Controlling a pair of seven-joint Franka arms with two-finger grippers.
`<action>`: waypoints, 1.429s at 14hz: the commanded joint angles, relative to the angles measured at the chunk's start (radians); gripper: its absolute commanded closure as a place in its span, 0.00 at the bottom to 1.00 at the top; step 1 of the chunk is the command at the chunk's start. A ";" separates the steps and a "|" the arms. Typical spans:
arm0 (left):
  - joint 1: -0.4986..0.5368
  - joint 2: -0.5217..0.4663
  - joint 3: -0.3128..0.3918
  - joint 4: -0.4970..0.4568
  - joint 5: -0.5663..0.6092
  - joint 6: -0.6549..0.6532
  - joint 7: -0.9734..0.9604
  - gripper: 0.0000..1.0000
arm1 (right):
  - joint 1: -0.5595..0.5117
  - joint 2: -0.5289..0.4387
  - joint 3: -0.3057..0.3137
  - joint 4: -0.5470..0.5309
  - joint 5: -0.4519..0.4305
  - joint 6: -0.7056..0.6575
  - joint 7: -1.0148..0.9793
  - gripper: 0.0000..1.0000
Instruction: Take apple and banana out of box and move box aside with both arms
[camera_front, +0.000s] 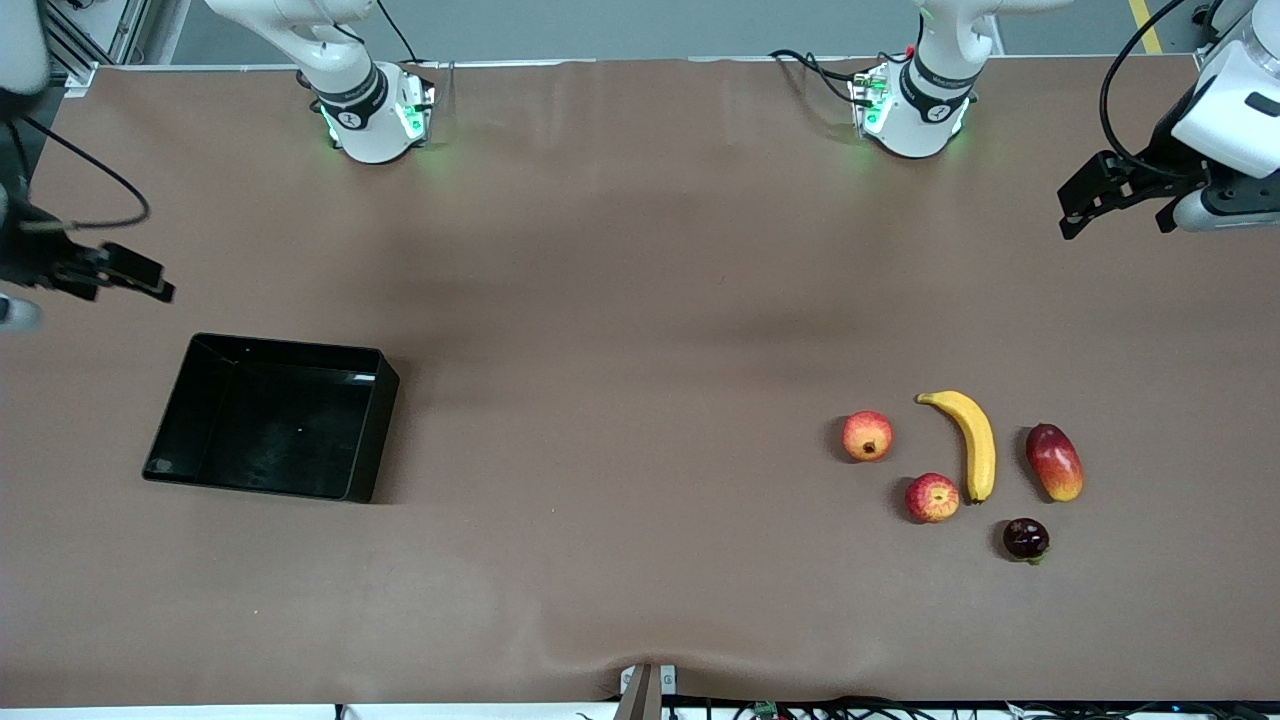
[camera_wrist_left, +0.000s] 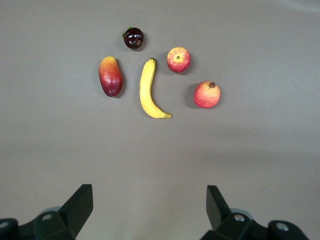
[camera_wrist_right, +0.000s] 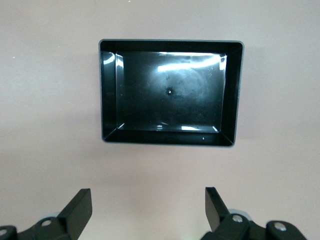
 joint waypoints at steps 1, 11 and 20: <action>0.004 -0.012 0.001 -0.006 -0.024 -0.013 0.007 0.00 | 0.002 0.002 0.009 0.080 -0.016 -0.111 0.034 0.00; 0.016 -0.005 0.003 0.000 -0.011 -0.015 0.006 0.00 | -0.008 -0.012 0.015 0.170 -0.042 -0.130 0.033 0.00; 0.019 0.007 0.003 0.021 -0.009 -0.015 0.010 0.00 | 0.004 0.001 0.018 0.171 -0.042 -0.127 0.031 0.00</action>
